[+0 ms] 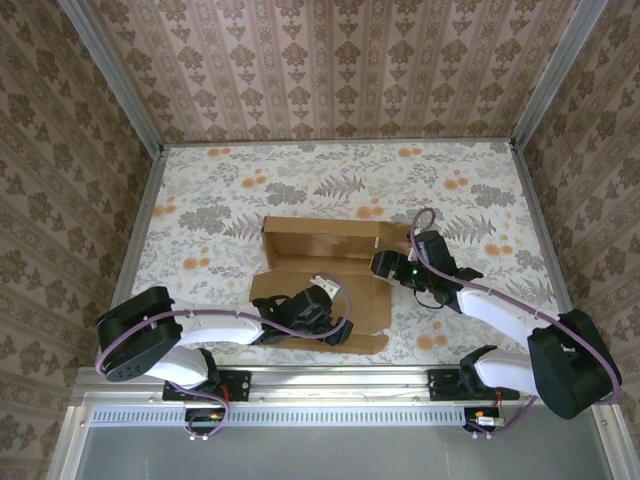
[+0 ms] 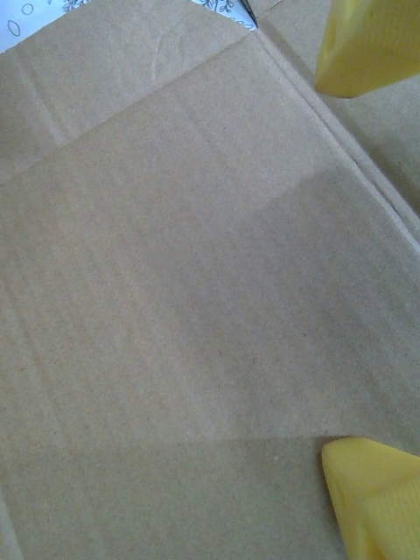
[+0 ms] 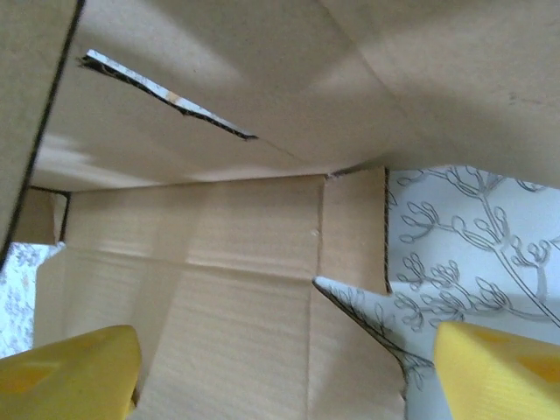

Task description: Fold the paper box

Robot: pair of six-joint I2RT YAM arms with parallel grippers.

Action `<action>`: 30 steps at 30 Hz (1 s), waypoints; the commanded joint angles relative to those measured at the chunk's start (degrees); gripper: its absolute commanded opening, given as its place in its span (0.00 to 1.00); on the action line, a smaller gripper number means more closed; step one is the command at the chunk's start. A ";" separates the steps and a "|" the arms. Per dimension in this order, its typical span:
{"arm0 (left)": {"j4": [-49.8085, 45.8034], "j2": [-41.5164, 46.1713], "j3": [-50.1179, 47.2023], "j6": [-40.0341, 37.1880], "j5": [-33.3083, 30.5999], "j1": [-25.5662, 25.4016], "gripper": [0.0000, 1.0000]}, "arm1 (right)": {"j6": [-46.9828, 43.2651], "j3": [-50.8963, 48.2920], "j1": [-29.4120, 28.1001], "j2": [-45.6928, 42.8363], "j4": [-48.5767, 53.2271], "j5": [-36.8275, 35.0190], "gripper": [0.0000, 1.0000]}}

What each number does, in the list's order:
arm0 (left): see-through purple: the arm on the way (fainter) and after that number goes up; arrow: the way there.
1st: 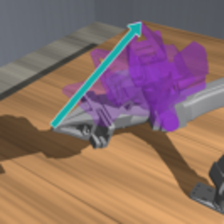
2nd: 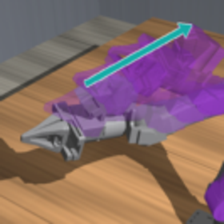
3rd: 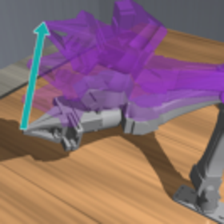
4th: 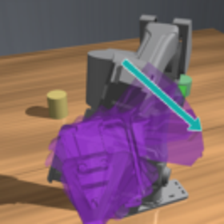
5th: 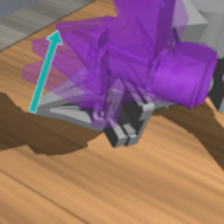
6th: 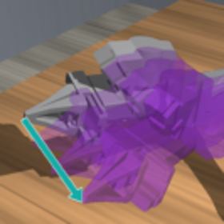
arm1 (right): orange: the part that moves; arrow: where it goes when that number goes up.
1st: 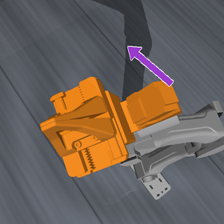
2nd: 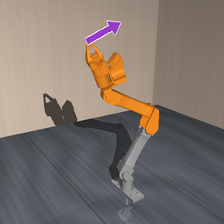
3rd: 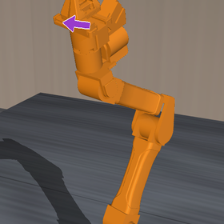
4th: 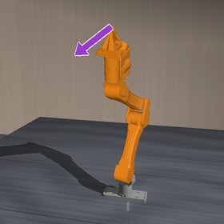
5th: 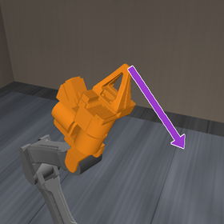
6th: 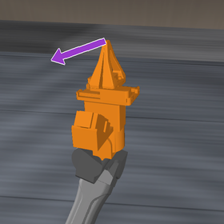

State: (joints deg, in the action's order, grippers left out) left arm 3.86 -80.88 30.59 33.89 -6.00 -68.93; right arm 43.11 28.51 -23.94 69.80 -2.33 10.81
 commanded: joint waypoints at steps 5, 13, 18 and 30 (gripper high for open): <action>-2.45 -0.59 0.79 2.16 -0.46 -0.77 1.00 | 0.91 -3.27 -0.31 3.81 -14.67 -0.44 1.00; -2.39 -0.90 0.45 2.30 -0.65 -0.90 1.00 | -0.32 -3.52 -1.01 8.56 -21.85 -0.22 1.00; -1.96 -0.73 0.09 2.69 -0.72 -1.03 1.00 | -0.05 -2.68 -1.78 11.97 -24.13 -0.66 1.00; -1.44 -0.77 -0.18 2.52 -0.91 -1.39 1.00 | -1.45 -1.37 -7.13 12.01 -26.20 -2.19 1.00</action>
State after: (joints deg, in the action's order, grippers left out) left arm 3.81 -80.95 30.74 35.05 -6.92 -69.47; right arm 42.98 25.54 -30.35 81.49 -26.76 10.41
